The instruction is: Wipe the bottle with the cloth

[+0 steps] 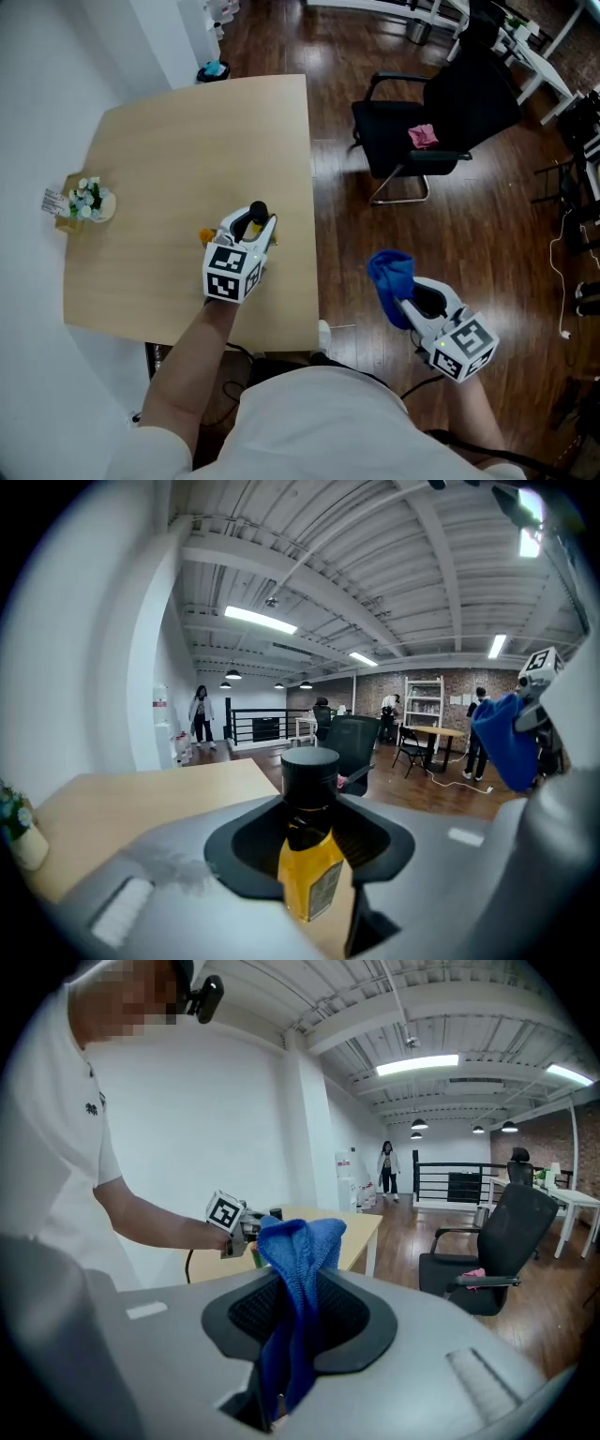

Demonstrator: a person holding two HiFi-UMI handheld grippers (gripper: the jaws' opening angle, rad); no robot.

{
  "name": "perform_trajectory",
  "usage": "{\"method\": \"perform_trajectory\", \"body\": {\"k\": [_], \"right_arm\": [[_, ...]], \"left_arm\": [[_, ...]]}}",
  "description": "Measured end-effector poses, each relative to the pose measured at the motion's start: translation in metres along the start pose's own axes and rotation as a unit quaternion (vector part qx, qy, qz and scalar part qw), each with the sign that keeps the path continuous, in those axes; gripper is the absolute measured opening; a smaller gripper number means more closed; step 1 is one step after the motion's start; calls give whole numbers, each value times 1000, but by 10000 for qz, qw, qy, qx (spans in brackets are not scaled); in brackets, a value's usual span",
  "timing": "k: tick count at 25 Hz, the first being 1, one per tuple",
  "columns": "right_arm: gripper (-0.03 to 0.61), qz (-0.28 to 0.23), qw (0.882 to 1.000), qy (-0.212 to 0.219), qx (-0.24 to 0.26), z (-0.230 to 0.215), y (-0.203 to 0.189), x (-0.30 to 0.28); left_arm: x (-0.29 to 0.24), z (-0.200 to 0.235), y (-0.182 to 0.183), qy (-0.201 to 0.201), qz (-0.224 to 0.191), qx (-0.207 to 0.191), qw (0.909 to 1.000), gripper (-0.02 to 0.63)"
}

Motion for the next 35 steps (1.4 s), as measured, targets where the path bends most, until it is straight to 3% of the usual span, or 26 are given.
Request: {"method": "perform_trajectory", "body": {"k": [5, 13, 24, 27, 35], "right_arm": [[89, 156, 9999, -48, -16, -9, -8, 10], [91, 221, 9997, 51, 28, -16, -9, 7], [90, 129, 9994, 301, 118, -10, -1, -7], [91, 73, 9991, 381, 168, -6, 3, -10], [91, -222, 9968, 744, 212, 9, 8, -18]], "left_arm": [[-21, 4, -27, 261, -12, -53, 9996, 152], [-24, 4, -47, 295, 16, 65, 9995, 152], [-21, 2, -49, 295, 43, 91, 9995, 160], [-15, 0, -46, 275, 47, 35, 9996, 189], [48, -3, -37, 610, -10, -9, 9981, 189]]}}
Point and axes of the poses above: the fingertips, and each gripper's own axes: x backward along the fingers, z to its left, y out of its top, the point moved 3 cm from there along x, backward along the fingers
